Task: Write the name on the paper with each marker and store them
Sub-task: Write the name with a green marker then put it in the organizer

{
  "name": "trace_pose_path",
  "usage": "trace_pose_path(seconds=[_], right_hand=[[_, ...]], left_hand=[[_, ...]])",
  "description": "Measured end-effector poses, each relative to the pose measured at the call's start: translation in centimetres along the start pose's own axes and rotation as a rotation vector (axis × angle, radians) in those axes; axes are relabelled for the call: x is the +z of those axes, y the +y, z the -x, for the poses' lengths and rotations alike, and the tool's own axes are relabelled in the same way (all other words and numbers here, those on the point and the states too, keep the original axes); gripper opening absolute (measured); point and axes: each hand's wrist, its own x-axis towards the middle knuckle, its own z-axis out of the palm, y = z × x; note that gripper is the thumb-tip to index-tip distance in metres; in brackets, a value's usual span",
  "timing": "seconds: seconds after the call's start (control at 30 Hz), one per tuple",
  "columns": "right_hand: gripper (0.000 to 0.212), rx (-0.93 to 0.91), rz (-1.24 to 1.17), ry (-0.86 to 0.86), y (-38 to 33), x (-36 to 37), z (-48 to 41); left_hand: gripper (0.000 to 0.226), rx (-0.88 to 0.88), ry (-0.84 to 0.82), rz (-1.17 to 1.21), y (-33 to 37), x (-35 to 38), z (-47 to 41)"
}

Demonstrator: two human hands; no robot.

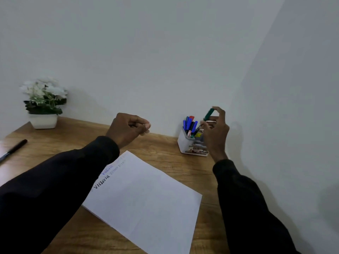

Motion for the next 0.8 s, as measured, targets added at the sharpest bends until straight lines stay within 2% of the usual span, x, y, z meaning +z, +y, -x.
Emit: trace_pose_path(seconds=[0.2,0.43,0.57,0.8], right_hand=[[0.051,0.026,-0.023,-0.049,2.1,2.2,-3.1],[0.034,-0.047,0.140,-0.094,3.4,3.5,-3.4],[0.026,-0.058,0.329,-0.172,4.7,4.0,-2.7],[0.041,0.010,0.408,-0.227,5.2,4.9,-2.4]], left_hand=[[0.006,-0.010,0.023,-0.048,-1.2,-1.3,0.1],[0.006,-0.024,0.042,-0.062,-2.3,-2.6,0.1],[0.005,-0.025,0.040,-0.067,-2.7,-3.1,0.5],[0.008,-0.021,0.053,-0.103,-3.1,-4.4,1.0]])
